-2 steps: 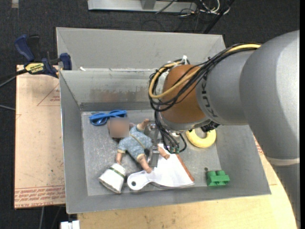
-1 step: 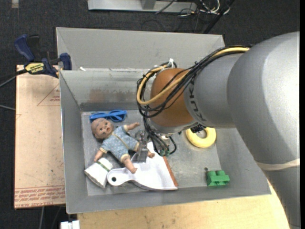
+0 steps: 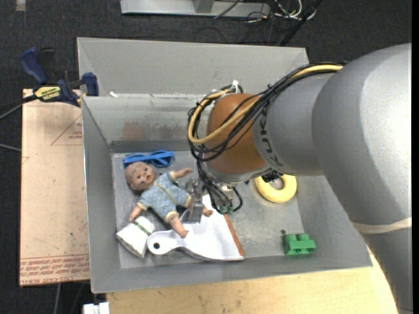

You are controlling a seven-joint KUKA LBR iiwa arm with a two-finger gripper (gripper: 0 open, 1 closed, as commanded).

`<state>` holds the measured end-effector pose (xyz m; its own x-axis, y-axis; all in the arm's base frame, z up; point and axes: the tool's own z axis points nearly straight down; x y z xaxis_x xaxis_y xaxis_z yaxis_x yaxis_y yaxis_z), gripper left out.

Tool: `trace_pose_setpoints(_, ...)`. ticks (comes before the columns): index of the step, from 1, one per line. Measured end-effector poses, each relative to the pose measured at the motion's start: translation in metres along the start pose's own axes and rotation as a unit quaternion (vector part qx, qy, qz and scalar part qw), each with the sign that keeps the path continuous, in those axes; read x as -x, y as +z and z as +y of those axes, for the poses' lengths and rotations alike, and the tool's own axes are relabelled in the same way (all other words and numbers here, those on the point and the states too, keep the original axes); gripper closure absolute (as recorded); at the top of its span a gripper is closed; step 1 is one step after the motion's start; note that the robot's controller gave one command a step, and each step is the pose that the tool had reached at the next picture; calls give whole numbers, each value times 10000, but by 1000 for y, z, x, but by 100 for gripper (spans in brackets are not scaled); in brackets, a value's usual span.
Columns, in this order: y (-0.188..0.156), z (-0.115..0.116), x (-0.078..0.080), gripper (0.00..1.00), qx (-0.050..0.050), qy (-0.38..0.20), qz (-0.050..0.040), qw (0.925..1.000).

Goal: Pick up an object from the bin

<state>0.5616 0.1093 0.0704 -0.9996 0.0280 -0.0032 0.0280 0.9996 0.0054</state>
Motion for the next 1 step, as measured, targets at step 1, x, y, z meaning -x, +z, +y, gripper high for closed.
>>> trace_pose_setpoints(1, -3, 0, -1, 100, -1, 0, 8, 10000)
